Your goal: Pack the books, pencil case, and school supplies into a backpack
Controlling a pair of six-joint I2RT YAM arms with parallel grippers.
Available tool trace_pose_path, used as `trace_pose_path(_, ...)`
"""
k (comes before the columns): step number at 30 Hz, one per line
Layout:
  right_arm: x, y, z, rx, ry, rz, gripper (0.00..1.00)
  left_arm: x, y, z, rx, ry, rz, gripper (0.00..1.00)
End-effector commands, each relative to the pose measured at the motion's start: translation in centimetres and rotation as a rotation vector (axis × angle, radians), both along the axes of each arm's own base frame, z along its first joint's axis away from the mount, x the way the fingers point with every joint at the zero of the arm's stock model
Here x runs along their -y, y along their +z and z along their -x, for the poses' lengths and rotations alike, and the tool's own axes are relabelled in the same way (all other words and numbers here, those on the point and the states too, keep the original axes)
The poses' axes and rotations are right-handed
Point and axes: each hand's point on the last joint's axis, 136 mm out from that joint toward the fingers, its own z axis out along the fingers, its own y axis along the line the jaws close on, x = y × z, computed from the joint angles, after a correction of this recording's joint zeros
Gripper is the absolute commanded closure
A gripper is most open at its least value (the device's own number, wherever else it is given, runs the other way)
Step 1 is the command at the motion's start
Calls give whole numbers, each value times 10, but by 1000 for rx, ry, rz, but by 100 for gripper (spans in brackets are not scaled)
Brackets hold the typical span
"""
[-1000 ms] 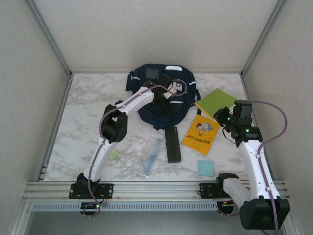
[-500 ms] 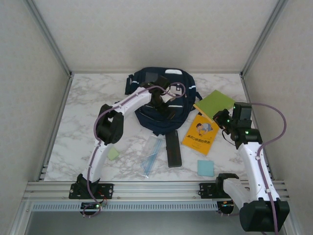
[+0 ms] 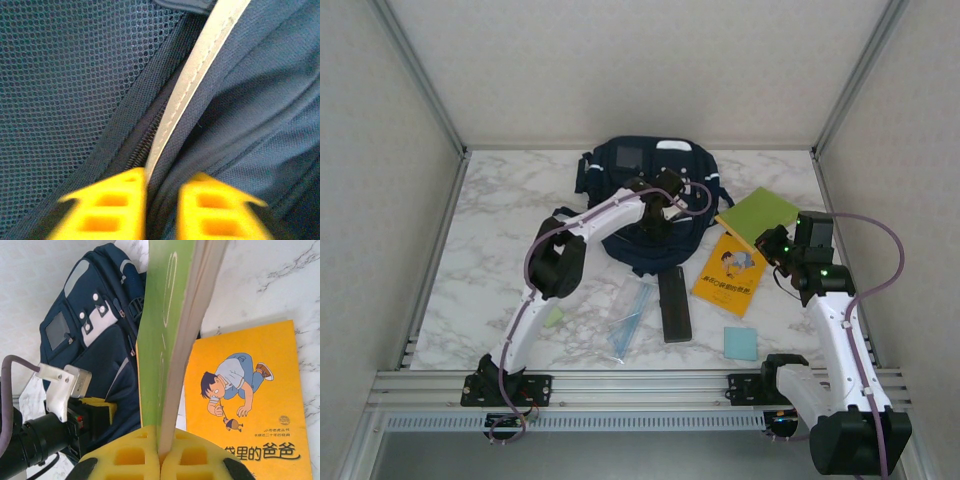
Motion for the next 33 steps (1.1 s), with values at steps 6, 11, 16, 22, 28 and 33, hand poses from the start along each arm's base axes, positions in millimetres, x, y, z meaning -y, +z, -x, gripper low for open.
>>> trace_pose_path(6, -8, 19, -6, 78, 43, -26, 100, -44, -8, -17, -290, 463, 255, 100)
trace_pose_path(11, -9, 22, -8, 92, 64, -13, 100, -39, 51, -27, -336, 603, 525, 100)
trace_pose_path(16, -11, 30, -9, 110, 84, -9, 100, -25, 103, -44, -314, 637, 681, 100)
trace_pose_path(22, -37, 45, -15, 160, 199, -121, 100, -19, 168, -66, -300, 613, 806, 100)
trace_pose_path(28, -81, 58, -26, 214, 339, -239, 100, -24, 222, -74, -278, 576, 881, 100)
trace_pose_path(33, -121, 59, -47, 244, 407, -327, 100, -38, 241, -83, -252, 597, 918, 100)
